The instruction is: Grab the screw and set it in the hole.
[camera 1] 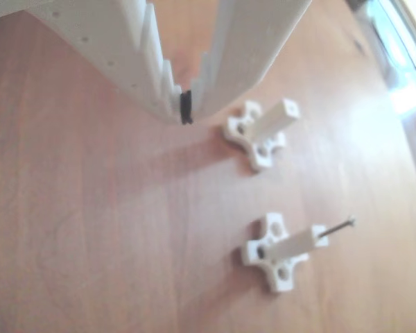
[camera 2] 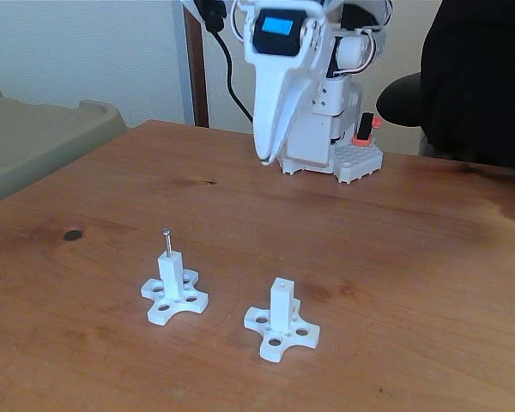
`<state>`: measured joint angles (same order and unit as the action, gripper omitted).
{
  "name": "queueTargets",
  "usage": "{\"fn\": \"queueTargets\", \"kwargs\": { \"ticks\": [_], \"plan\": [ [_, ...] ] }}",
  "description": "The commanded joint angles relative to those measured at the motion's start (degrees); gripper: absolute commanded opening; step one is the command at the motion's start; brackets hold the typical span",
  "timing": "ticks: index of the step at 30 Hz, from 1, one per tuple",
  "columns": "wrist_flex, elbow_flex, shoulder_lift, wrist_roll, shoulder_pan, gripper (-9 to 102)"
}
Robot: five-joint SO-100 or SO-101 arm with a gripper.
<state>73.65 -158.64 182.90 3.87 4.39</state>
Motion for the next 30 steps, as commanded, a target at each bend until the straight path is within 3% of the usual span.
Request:
{"fn": "queueTargets", "kwargs": {
  "ticks": [1,30],
  "plan": [
    [-0.5,10.8,-8.4,-1.0,0.2,-4],
    [3.5,52.6,-59.0,-3.5,0.5,15]
  ]
}}
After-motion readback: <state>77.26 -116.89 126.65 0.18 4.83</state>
